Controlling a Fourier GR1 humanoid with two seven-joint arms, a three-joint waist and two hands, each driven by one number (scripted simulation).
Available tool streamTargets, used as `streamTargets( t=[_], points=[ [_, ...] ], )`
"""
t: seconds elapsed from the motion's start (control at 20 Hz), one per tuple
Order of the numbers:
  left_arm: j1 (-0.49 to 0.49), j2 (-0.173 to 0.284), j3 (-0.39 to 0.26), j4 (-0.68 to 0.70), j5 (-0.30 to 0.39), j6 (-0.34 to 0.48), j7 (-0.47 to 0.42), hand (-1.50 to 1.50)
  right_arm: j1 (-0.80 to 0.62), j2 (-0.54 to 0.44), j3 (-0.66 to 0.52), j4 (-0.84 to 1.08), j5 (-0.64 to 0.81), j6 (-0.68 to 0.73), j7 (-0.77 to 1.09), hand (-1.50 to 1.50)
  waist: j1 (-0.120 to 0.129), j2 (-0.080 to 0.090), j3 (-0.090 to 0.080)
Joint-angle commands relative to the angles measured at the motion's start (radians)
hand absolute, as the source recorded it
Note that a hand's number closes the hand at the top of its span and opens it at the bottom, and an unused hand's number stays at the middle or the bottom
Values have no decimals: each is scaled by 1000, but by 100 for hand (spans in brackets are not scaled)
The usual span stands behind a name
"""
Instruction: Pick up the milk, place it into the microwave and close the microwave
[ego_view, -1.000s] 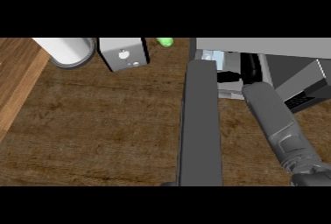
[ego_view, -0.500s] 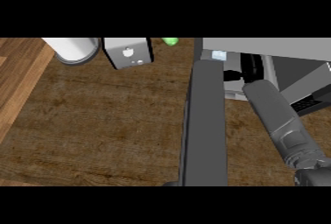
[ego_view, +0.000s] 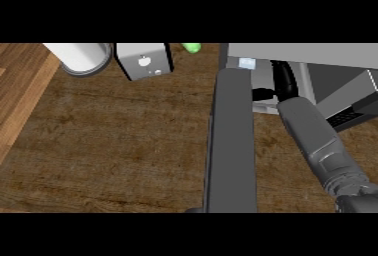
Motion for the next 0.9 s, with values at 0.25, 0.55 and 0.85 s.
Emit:
streamTargets(
  t=[0.25,0.55,0.85],
  points=[
    [-12,-38,-111,-21,-92,21,33,-150,55,12,-61,5,-75,183,-142,-150,-37,-20,-1],
    [-71,-63,-176,-7,-161,37,62,-150,89,5,-64,8,-91,279,-172,-150,-62,-32,-3],
    [-146,-108,-271,-20,-260,96,146,-150,179,40,-52,-25,-113,341,-223,-150,-94,-46,-5]
  ],
)
